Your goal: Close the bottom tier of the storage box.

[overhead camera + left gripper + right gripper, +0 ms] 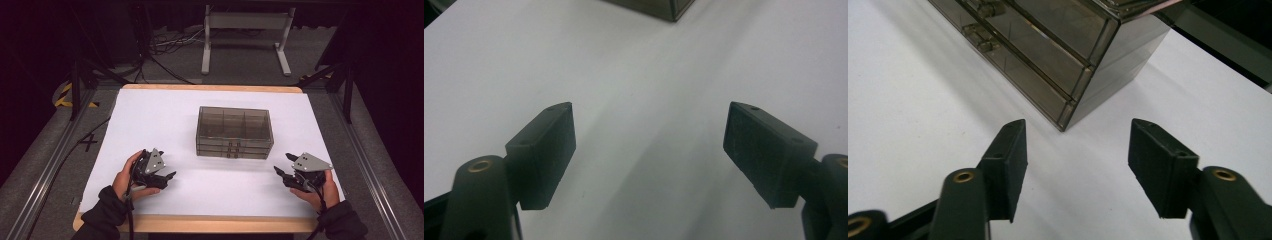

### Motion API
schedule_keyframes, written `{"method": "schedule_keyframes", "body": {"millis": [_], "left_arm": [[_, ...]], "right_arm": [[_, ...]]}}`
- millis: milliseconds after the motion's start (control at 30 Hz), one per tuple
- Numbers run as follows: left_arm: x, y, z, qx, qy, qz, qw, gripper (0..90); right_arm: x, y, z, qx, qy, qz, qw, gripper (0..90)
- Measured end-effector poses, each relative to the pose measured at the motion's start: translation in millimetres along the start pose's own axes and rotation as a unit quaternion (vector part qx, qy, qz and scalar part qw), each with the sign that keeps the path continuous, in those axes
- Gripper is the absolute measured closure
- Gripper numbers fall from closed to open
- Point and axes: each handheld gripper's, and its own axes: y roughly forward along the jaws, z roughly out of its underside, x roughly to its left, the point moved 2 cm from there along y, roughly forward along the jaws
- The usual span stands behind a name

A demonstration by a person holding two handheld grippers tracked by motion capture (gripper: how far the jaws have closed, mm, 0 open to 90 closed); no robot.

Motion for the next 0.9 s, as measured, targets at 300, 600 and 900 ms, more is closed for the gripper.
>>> {"method": "schedule_keyframes", "body": {"millis": [300,600,900], "left_arm": [[5.5,-11.3,20.8,0.007,-0.013,-0.009,0.9998,16.9],[12.6,-22.2,41.1,0.005,-0.041,-0.011,0.9991,13.8],[21.3,-30.6,53.3,-0.012,-0.064,-0.015,0.9977,12.6]], "right_arm": [[-4.6,-0.7,10.7,0.002,0.015,0.015,0.9998,26.4],[-9.4,-4.1,25.7,0.004,0.030,0.029,0.9991,21.6],[-17.1,-6.9,41.2,0.011,0.041,0.053,0.9977,18.8]]}}
